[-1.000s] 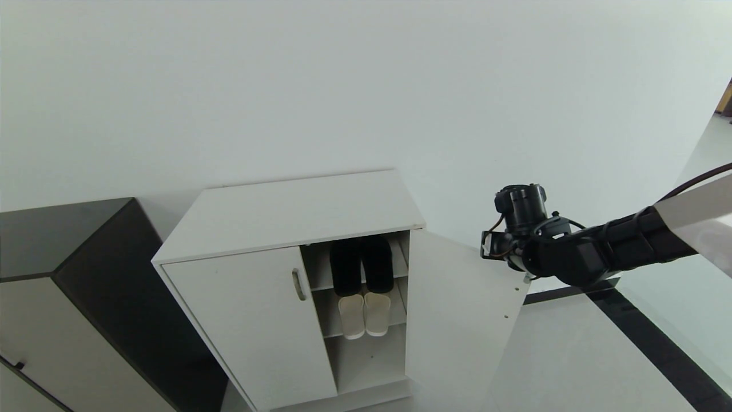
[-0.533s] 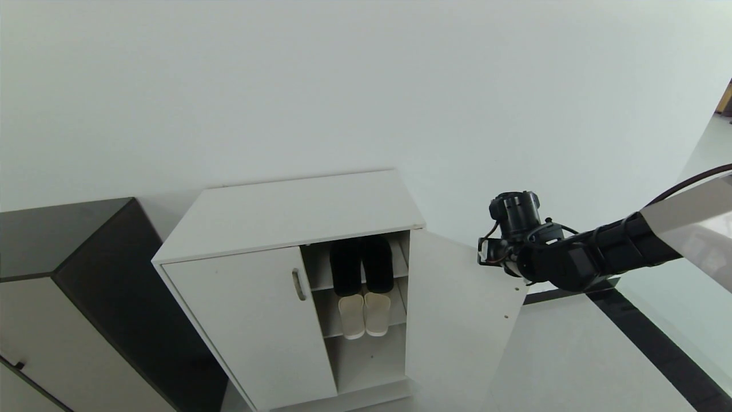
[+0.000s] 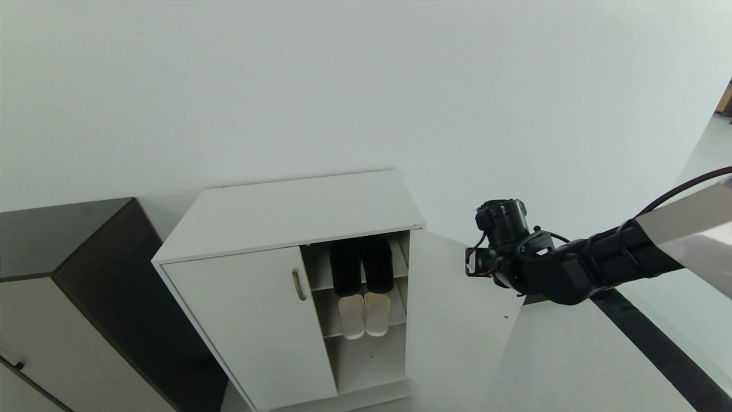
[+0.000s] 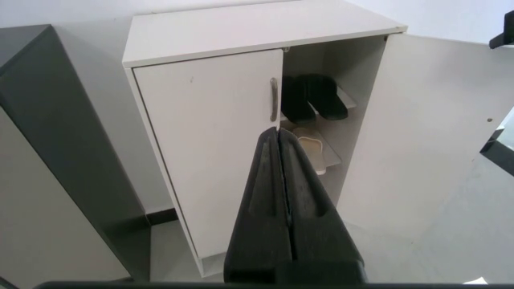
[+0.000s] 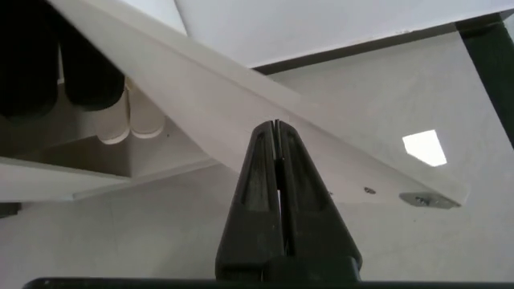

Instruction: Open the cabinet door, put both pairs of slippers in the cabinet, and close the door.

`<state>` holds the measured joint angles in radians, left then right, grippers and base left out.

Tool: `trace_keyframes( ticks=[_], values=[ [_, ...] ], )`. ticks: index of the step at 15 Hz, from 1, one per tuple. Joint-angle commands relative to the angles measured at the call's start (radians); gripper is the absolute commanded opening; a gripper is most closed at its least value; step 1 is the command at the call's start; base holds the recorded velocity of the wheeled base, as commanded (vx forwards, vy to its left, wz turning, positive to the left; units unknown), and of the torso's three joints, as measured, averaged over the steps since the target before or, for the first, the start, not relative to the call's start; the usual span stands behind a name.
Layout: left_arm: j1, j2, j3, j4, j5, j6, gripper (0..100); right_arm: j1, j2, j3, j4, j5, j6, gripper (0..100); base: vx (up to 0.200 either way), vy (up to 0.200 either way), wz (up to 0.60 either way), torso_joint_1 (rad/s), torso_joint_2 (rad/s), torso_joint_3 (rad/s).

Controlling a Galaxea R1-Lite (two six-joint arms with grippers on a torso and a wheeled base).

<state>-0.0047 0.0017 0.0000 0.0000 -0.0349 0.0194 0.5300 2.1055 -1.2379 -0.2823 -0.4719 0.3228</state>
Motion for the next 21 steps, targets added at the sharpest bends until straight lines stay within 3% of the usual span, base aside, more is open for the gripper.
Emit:
trace_keyframes(
  ticks=[1, 10, 16, 21],
  values=[
    [0.000, 0.000, 0.000, 0.000, 0.000, 0.001, 0, 0.028, -0.030, 0.011, -0.001, -0.005, 0.001, 0, 0.000, 0.000, 0.00, 0.000, 0.00, 0.000],
    [0.000, 0.000, 0.000, 0.000, 0.000, 0.001, 0, -0.070, 0.047, -0.028, -0.046, -0.005, -0.008, 0, 0.000, 0.000, 0.00, 0.000, 0.00, 0.000],
    [0.000, 0.000, 0.000, 0.000, 0.000, 0.001, 0, -0.067, 0.062, -0.025, -0.044, -0.005, -0.008, 0, 0.000, 0.000, 0.00, 0.000, 0.00, 0.000],
    [0.000, 0.000, 0.000, 0.000, 0.000, 0.001, 0, -0.012, 0.028, 0.006, -0.043, -0.005, -0.008, 0, 0.000, 0.000, 0.00, 0.000, 0.00, 0.000]
  ],
)
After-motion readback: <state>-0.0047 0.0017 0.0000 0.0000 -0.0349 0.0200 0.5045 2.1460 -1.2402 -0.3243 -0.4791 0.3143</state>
